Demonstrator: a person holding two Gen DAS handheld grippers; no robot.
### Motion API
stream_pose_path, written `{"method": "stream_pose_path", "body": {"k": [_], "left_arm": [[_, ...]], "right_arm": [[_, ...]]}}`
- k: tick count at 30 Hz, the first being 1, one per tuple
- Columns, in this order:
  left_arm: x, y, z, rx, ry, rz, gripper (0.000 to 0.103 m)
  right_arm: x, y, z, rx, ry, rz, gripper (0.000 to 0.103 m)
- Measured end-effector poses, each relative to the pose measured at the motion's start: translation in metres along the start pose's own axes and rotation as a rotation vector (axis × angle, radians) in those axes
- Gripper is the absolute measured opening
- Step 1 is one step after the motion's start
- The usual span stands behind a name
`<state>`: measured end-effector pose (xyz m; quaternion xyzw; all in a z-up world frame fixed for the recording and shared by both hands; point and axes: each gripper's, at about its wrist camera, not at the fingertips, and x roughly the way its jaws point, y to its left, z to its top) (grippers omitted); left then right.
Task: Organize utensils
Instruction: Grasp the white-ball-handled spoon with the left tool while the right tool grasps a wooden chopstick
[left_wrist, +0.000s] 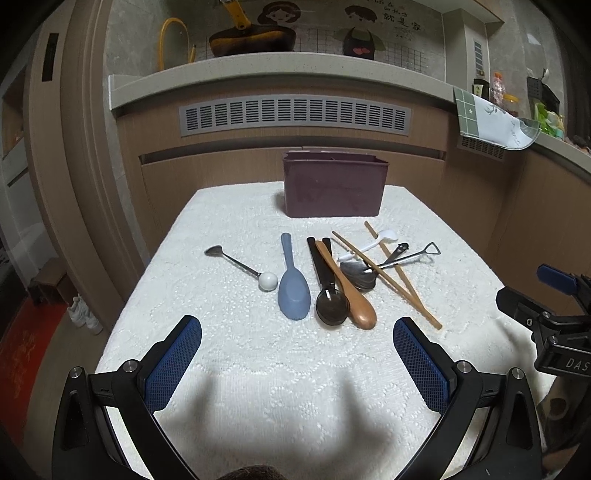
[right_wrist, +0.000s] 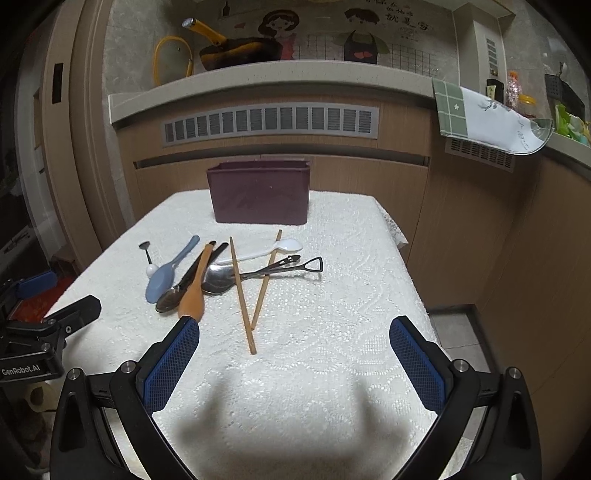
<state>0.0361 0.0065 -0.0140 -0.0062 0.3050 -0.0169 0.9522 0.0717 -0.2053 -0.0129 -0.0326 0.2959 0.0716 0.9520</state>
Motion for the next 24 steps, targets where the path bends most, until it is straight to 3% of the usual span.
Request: {"method": "stream_pose_path", "body": {"k": [7,12,16,18,20,22,24], "left_arm": [[0.046,0.025,0.022,-0.052,0.070,0.003,0.103],[0.076,0.055,0.040,-0.134,0.107,-0.007,0.103],[0.111,0.084,0.053,-0.167,0.175,0.087,0.103],[0.126,0.094,0.057,-0.179,0.222,0.092,0.103],[0.136,0.100,0.060,-0.166,0.244,0.074,0.103],[0.140,0.098,0.065,-0.100,0.229,0.009,0.103],[0.145,0.094,0.073,-0.034,0.224,-0.090,0.103]], "right_arm": [[0.049,-0.006,0.015,-0.056,0.118,-0.025,0.103],[0.079,-0.017,0.035,-0.056,0.189,0.015,0.103],[0.091,-0.017,0.048,-0.089,0.154,-0.029,0.102],[0.097,-0.014,0.052,-0.108,0.153,-0.016,0.092],[0.104,-0.012,0.054,-0.122,0.177,0.017,0.064],[0.113,-0.011,0.053,-0.122,0.214,0.053,0.058],[0.118,-0.011,0.051,-0.108,0.233,0.070,0.058]]}}
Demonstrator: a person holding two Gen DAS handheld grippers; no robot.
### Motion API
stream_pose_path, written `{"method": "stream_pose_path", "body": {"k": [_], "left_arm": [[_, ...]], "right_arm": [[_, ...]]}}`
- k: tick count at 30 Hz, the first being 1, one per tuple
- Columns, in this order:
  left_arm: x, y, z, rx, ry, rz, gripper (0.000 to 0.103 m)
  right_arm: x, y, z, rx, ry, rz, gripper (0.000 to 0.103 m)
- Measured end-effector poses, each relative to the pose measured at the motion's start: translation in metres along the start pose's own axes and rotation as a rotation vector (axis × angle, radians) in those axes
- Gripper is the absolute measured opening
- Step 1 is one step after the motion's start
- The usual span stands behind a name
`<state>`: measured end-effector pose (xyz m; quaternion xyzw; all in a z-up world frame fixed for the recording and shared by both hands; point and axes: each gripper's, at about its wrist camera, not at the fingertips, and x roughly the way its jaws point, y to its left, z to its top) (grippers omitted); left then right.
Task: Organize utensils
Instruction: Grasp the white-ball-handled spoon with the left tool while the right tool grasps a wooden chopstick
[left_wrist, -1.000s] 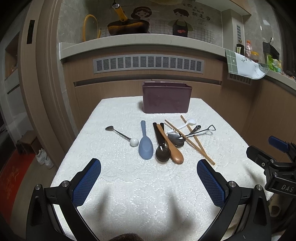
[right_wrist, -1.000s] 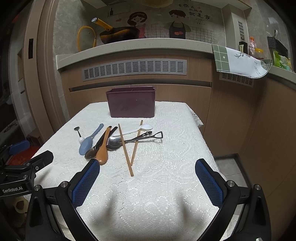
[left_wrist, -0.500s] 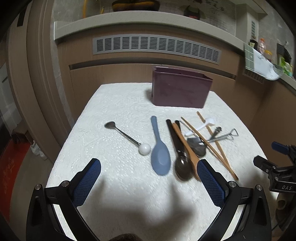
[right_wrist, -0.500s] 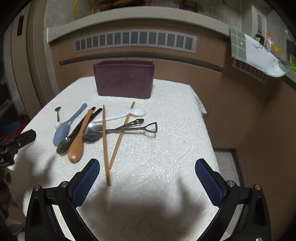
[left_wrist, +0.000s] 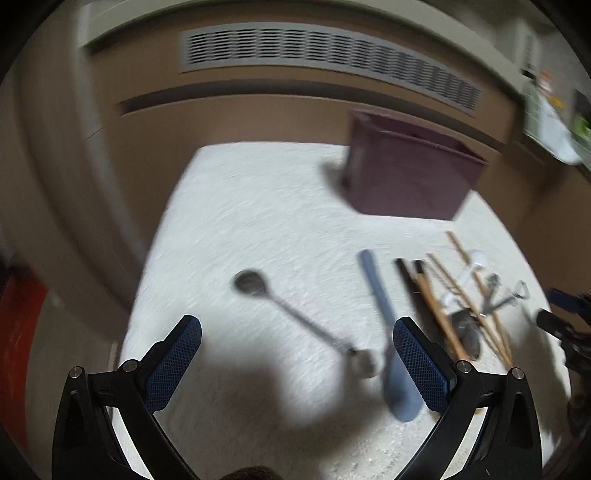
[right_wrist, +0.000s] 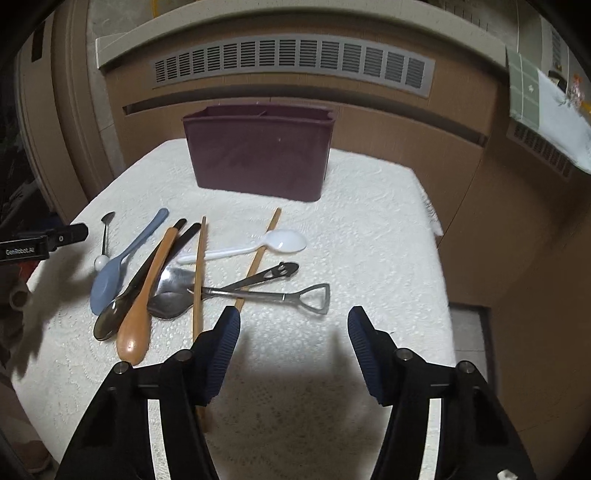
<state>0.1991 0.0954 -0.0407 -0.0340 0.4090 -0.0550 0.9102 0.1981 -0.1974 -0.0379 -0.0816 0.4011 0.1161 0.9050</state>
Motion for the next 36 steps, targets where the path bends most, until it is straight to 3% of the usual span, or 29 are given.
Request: {"method": "stream_pose_path", "body": {"k": [3,8,11,13,14,23,26,28,32,34,35,36], "left_arm": [[0.023,-0.002,0.019,0.042,0.063,-0.091,0.103],[0.071,0.009,0.044,-0.019,0.155,-0.173,0.102],[0.080,0.014,0.047,-0.023,0.171,-0.199,0.097],[0.080,0.018,0.046,-0.016,0.176,-0.164,0.083],[0.075,0.021,0.042,-0.020,0.174,-0.148,0.081],[0.012,0.037,-0.023,-0.046,0.215,-0.148,0.077],[-0.009,0.026,-0.041,0.004,0.239,-0.192,0.077],[-0.026,0.011,-0.048,0.094,0.223,-0.199,0.077],[-0.047,-0.026,-0.052,0.335,0.150,-0.137,0.077],[-0.037,-0.037,-0.049,0.383,0.162,-0.113,0.075],[-0.030,-0.037,-0.046,0.388,0.178,-0.113,0.072],[-0.022,-0.039,-0.043,0.393,0.195,-0.109,0.058]], "right_arm": [[0.006,0.001,-0.004,0.021,0.015,0.021,0.058],[0.009,0.009,-0.007,0.035,0.031,0.020,0.060],[0.006,0.011,-0.010,0.020,0.032,0.001,0.064],[0.006,0.010,-0.011,0.017,0.036,-0.012,0.064],[0.006,0.009,-0.010,0.019,0.037,-0.015,0.064],[0.004,0.008,-0.011,0.021,0.037,-0.023,0.064],[0.003,0.010,-0.013,0.016,0.037,-0.020,0.064],[0.001,0.012,-0.014,0.006,0.035,-0.018,0.064],[-0.002,0.017,-0.016,-0.014,0.026,-0.017,0.064],[-0.004,0.019,-0.016,-0.018,0.025,-0.013,0.064],[-0.004,0.020,-0.017,-0.019,0.025,-0.012,0.064],[-0.005,0.020,-0.017,-0.020,0.024,-0.011,0.064]]}}
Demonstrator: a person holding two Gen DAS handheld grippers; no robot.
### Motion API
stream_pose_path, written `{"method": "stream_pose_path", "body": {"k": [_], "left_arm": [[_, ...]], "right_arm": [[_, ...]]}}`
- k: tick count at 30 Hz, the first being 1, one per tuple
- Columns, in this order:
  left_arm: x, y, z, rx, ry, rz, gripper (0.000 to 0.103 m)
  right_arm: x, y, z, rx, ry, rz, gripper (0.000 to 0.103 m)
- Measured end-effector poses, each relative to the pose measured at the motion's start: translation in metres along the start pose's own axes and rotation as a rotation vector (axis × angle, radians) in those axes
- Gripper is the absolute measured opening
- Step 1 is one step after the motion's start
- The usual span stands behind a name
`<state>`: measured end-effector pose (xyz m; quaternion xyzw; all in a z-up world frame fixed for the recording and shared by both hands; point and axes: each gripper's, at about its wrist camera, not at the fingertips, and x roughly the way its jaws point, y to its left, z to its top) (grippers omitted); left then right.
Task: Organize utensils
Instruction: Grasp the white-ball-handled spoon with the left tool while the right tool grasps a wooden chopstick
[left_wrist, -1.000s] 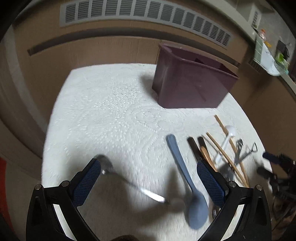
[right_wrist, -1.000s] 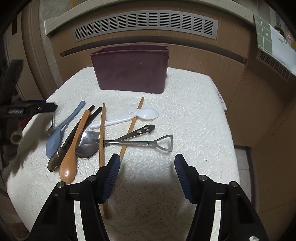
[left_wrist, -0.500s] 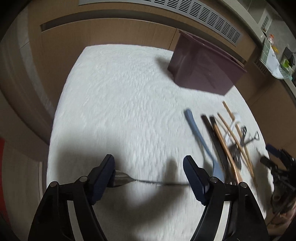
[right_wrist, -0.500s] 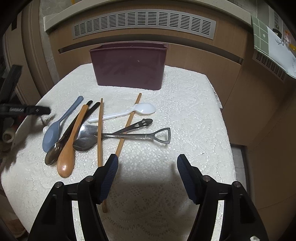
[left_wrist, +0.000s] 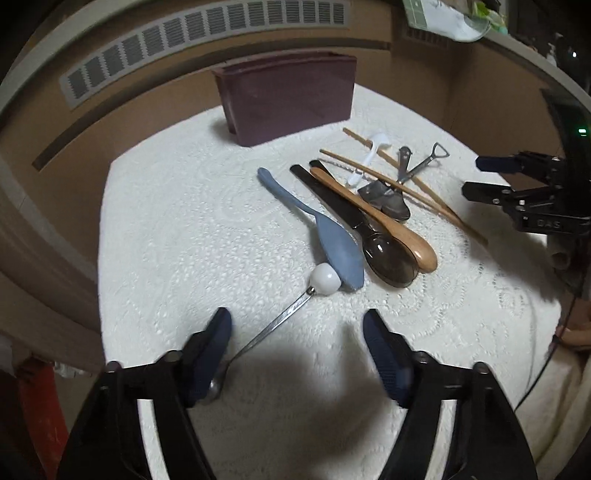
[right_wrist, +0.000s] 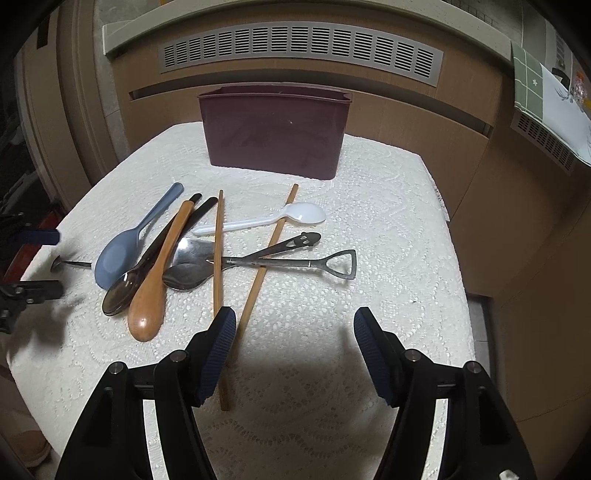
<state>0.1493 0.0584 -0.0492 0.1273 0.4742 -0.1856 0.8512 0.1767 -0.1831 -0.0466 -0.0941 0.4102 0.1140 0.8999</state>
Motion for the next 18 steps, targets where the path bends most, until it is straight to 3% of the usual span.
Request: {"method": "stream_pose_path", "body": {"k": [1,4,7,12,13,14,15,16,18], "left_arm": [[0.007,0.002,0.003,-0.002,0.015,0.007,0.049],[0.026,0.006,0.008,-0.010,0.050,0.002,0.044],[0.032,0.008,0.015,-0.049,0.029,-0.001,0.044],[0.035,0.053,0.021,-0.295,-0.049,0.146,0.043],[0.034,0.061,0.020,-0.337,-0.073,0.182,0.042],[0.033,0.066,0.018,-0.371,-0.090,0.188,0.041],[0.033,0.070,0.016,-0.400,-0.097,0.165,0.041],[0.033,0.072,0.013,-0.421,-0.101,0.131,0.041],[0.031,0.065,0.008,-0.408,-0.099,0.081,0.041]], "right_arm": [[-0.001,0.000,-0.001,-0.002,-0.002,0.000,0.064],[-0.005,0.000,-0.003,-0.016,-0.007,-0.007,0.064],[-0.006,0.002,-0.004,-0.038,-0.005,-0.020,0.075],[-0.003,0.013,0.007,-0.052,-0.016,0.003,0.078],[-0.002,0.018,0.012,-0.050,-0.019,0.008,0.083],[-0.001,0.023,0.016,-0.049,-0.021,0.021,0.094],[0.000,0.028,0.021,-0.053,-0.027,0.046,0.097],[0.000,0.034,0.026,-0.056,-0.042,0.088,0.097],[0.006,0.047,0.036,-0.076,-0.035,0.153,0.081]]}}
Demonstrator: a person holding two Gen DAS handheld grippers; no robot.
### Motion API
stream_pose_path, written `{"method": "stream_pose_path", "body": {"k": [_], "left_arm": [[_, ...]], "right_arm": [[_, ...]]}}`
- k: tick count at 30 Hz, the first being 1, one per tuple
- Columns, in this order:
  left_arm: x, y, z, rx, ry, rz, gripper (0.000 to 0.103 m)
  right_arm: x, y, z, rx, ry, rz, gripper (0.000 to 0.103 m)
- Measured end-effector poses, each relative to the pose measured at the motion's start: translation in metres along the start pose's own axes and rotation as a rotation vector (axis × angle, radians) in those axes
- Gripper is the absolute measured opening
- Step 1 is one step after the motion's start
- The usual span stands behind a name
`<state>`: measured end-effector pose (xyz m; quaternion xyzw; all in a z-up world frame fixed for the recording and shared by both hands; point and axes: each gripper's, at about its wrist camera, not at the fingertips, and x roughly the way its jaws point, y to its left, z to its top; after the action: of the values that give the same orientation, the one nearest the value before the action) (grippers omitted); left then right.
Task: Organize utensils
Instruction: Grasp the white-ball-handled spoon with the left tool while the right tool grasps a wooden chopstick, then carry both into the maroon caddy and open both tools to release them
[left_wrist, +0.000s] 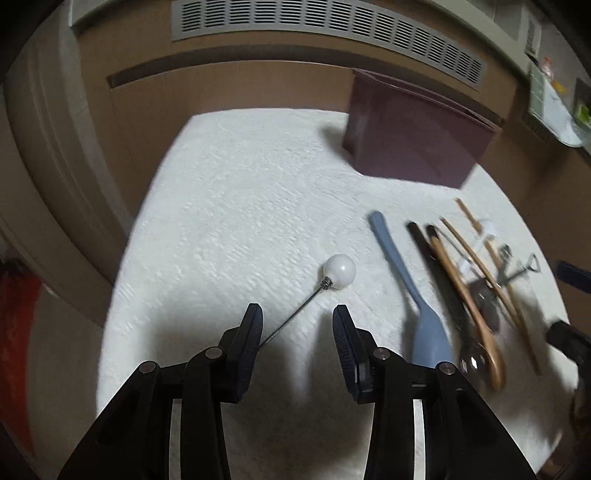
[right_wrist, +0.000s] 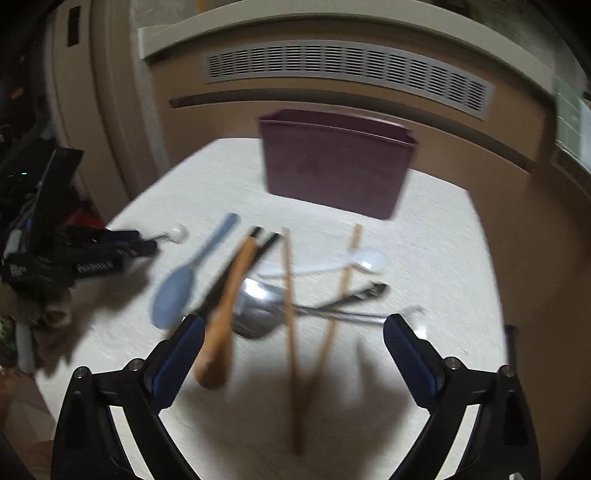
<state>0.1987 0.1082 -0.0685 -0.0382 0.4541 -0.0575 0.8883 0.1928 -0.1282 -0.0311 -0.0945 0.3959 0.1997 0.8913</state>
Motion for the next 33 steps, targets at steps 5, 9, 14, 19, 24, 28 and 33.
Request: {"method": "stream_pose_path", "body": {"k": [5,9,14,19,24,28,33], "left_arm": [[-0.006,-0.021,-0.015,0.116,0.013,-0.028,0.041],[-0.008,-0.027,-0.012,0.165,0.018,-0.072,0.041],[0.004,-0.042,0.003,0.290,0.057,-0.061,0.041],[0.026,-0.041,0.022,0.261,0.086,-0.034,0.041],[0.027,-0.043,0.030,0.188,0.067,-0.042,0.023],[0.002,-0.045,0.029,0.100,-0.002,-0.115,0.023],[-0.038,-0.050,0.028,0.032,-0.121,-0.166,0.023]], "right_arm": [[0.051,0.024,0.024,-0.039,0.112,0.070,0.035],[0.084,0.037,0.032,-0.055,0.158,0.069,0.032],[0.088,0.038,0.036,-0.055,0.177,0.079,0.009],[0.060,0.010,0.029,0.003,0.137,0.085,0.005],[0.035,-0.019,0.020,0.069,0.108,0.111,0.005],[0.028,-0.035,0.013,0.114,0.093,0.123,0.005],[0.026,-0.039,0.013,0.134,0.078,0.133,0.005]]}}
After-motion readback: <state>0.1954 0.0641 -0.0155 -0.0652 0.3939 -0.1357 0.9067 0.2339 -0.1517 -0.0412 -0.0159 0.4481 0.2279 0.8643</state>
